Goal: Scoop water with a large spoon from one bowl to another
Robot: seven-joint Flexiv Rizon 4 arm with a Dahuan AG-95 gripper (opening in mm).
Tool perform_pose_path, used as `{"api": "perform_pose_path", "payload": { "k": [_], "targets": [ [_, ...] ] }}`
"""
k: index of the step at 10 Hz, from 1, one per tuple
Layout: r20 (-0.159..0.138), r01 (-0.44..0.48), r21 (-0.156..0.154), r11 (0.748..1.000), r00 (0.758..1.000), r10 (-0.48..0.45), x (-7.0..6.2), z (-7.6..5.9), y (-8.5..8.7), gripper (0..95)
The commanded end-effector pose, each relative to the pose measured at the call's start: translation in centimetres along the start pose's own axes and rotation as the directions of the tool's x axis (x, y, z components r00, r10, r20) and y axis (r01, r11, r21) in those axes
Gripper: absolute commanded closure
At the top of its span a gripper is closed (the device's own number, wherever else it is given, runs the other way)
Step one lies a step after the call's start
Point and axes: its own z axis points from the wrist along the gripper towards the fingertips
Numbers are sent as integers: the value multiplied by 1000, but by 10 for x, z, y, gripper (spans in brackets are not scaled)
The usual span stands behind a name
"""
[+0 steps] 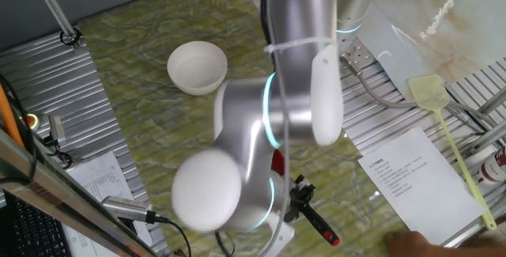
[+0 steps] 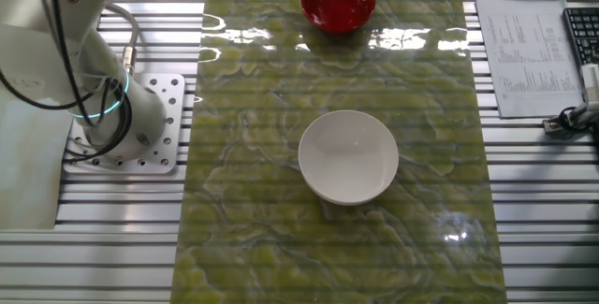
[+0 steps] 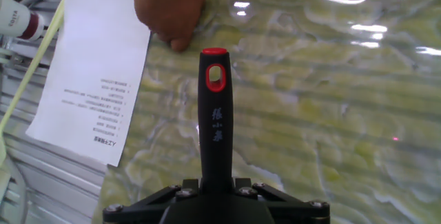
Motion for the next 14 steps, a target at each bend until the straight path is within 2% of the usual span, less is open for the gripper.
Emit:
{"api": "perform_pose_path", "payload": {
  "k": [1, 4, 5, 6, 8, 12, 14],
  "targets": [
    [2, 4, 10, 1000, 1000, -4, -1, 3, 4, 950],
    [-11, -16, 12, 1000, 1000, 16, 0, 4, 6, 950],
    [-19, -49, 14, 999, 999, 49, 0, 4, 6, 950],
    [-17, -56, 24, 998, 998, 56, 0, 4, 6, 950],
    [-14, -53, 57, 997, 998, 54, 0, 4, 6, 950],
    [-13, -12, 62, 998, 1000, 13, 0, 4, 6, 950],
    [-24, 2, 61, 998, 1000, 0, -2, 7, 7, 950]
  ]
}}
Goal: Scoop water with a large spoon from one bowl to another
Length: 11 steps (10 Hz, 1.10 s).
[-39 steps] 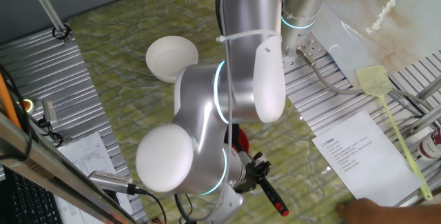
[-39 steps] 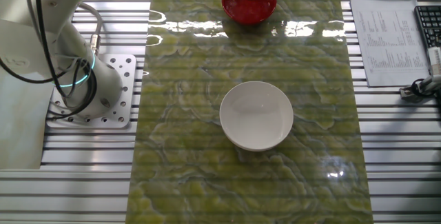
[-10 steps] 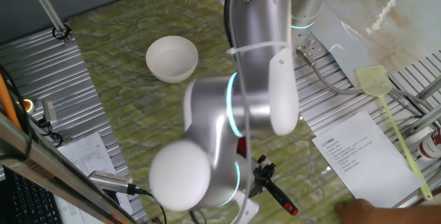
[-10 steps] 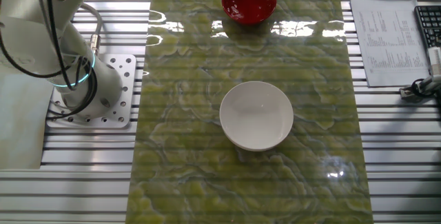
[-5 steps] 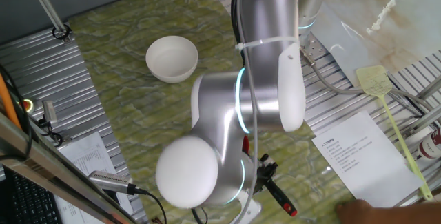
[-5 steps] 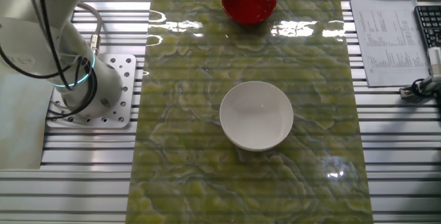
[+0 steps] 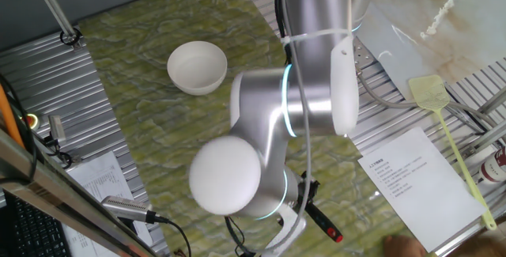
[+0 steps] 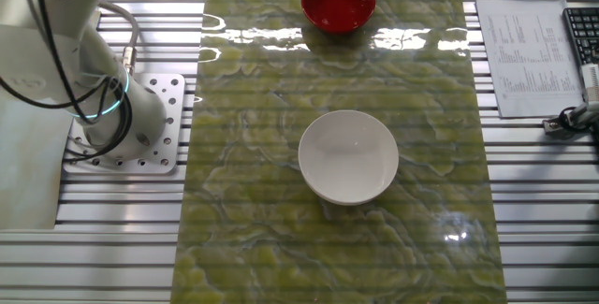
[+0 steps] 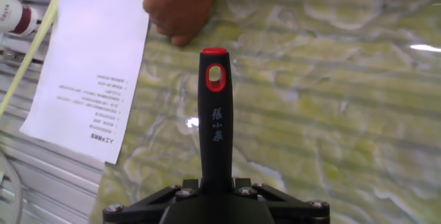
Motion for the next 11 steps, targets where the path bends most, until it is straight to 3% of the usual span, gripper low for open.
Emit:
{"api": "perform_pose_path", "payload": {
  "k": [1, 4, 11],
  "targets": [
    [-6, 16, -5, 1000, 1000, -16, -2, 2, 1, 950],
    [-28, 6, -15, 1000, 1000, -6, -2, -6, 16, 950],
    [-23, 41, -27, 999, 999, -42, 3, -2, 24, 950]
  ]
}}
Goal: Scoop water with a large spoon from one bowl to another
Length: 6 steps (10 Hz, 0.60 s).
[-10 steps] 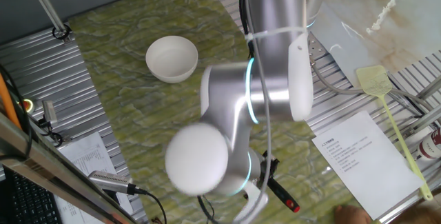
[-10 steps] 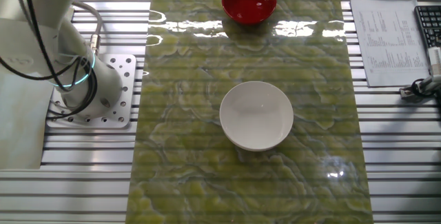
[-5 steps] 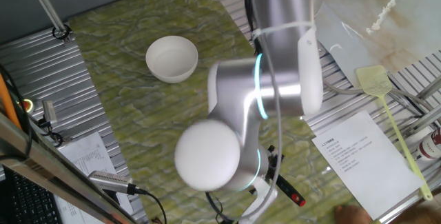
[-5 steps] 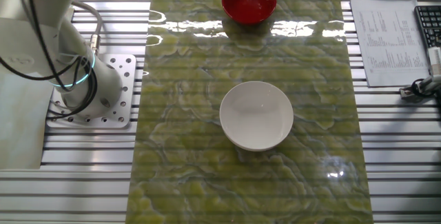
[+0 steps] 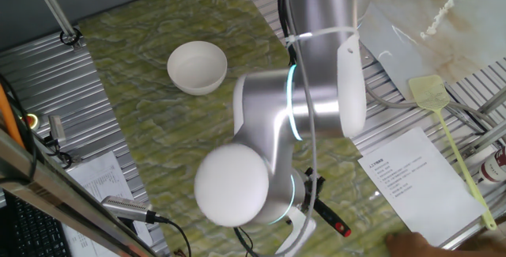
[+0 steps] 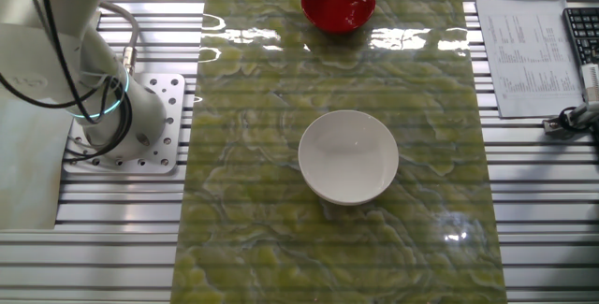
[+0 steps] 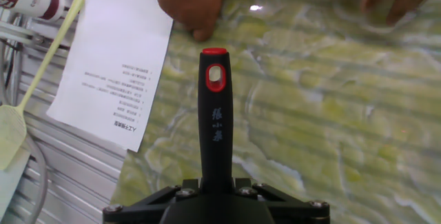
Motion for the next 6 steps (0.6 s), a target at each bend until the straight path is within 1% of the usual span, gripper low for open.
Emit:
{"api": "perform_pose_path", "payload": {
  "k": [1, 2, 4, 6],
  "targets": [
    [8, -3, 14, 1000, 1000, 3, 2, 6, 6, 950],
    [6, -3, 13, 1000, 1000, 3, 4, 7, 7, 950],
    [-9, 9, -1, 1000, 1000, -9, 6, 8, 12, 950],
    [-9, 21, -4, 1000, 1000, -22, 8, 10, 14, 950]
  ]
}}
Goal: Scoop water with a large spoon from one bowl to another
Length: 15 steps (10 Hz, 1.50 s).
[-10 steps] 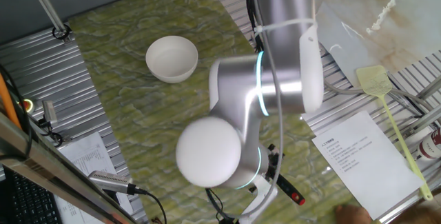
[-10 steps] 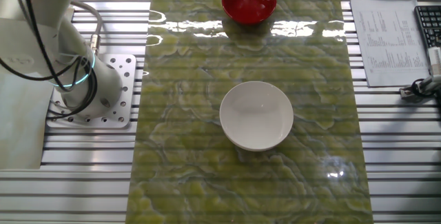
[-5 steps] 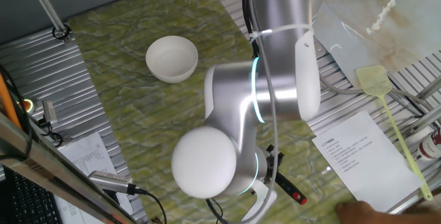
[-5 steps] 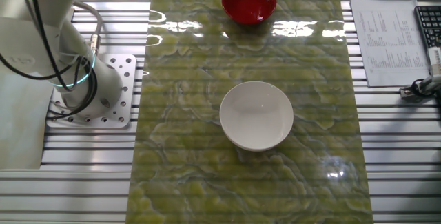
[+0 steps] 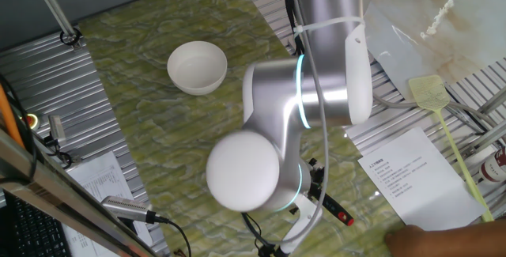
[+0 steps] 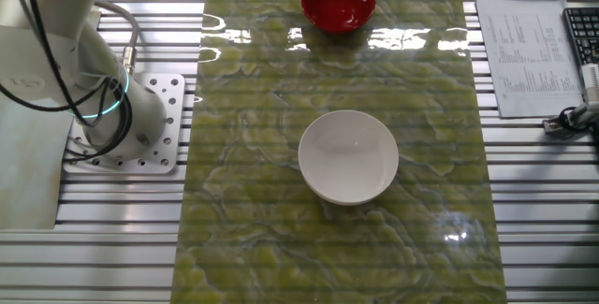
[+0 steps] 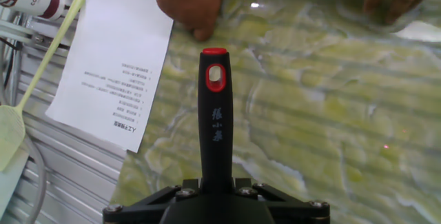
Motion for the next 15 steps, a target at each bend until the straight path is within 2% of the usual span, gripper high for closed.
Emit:
{"api": "perform_pose_path", "payload": {
  "k": [1, 3, 7, 9, 15],
  "targets": [
    [-2, 9, 0, 1000, 1000, -9, 1, 1, 1, 950],
    [-3, 21, -4, 1000, 1000, -21, 2, 3, 2, 950],
    [-11, 25, -34, 999, 1000, -25, 3, 5, 2, 950],
    [-26, 29, -50, 998, 999, -30, 3, 5, 2, 950],
    [-41, 47, -73, 996, 998, -50, 5, 12, 5, 950]
  ]
}}
